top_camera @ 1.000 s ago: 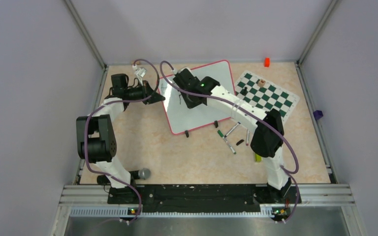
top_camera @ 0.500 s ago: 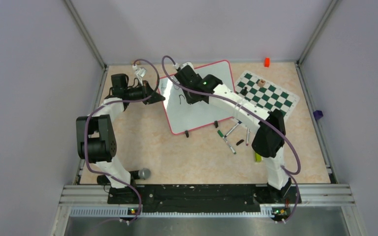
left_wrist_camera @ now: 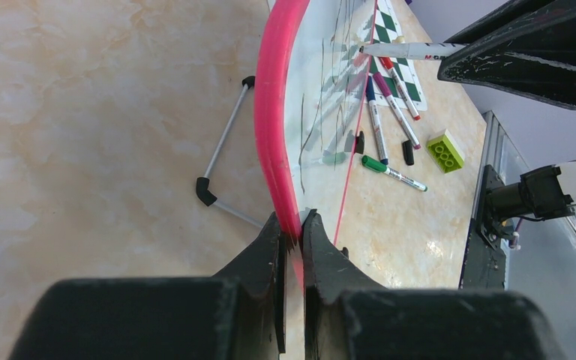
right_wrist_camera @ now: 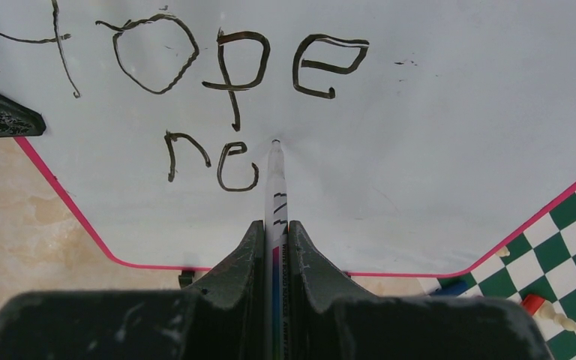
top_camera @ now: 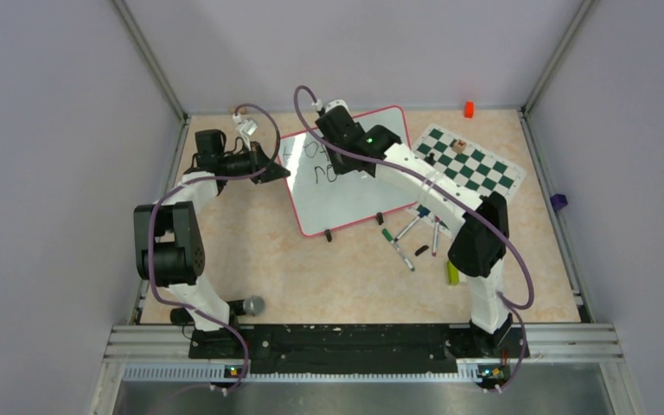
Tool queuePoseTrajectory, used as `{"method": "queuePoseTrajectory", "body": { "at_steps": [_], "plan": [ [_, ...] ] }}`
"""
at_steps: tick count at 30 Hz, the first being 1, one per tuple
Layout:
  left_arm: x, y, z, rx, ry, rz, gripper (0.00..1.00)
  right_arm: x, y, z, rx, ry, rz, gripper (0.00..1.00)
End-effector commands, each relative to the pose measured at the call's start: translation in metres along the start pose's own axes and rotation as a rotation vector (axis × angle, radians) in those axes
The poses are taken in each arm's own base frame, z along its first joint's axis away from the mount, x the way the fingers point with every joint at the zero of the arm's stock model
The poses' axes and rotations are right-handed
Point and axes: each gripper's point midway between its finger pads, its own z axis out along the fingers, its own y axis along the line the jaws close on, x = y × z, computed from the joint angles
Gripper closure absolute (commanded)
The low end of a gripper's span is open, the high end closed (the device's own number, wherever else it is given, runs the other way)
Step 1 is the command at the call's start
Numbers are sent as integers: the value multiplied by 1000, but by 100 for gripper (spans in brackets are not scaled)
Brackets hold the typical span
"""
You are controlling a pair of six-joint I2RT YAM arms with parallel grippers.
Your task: Write a sentence on the whiteboard
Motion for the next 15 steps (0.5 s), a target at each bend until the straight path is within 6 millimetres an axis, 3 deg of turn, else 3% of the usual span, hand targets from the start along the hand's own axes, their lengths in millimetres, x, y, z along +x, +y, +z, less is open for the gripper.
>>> {"method": "queuePoseTrajectory", "body": {
  "at_steps": [1,15],
  "plan": [
    [23,29,11,-113,55,85,100,-19,-5,-8,-4,-55,39,100],
    [23,29,11,-111,56,85,100,12,-10,8,24,23,31,100]
  ]
}}
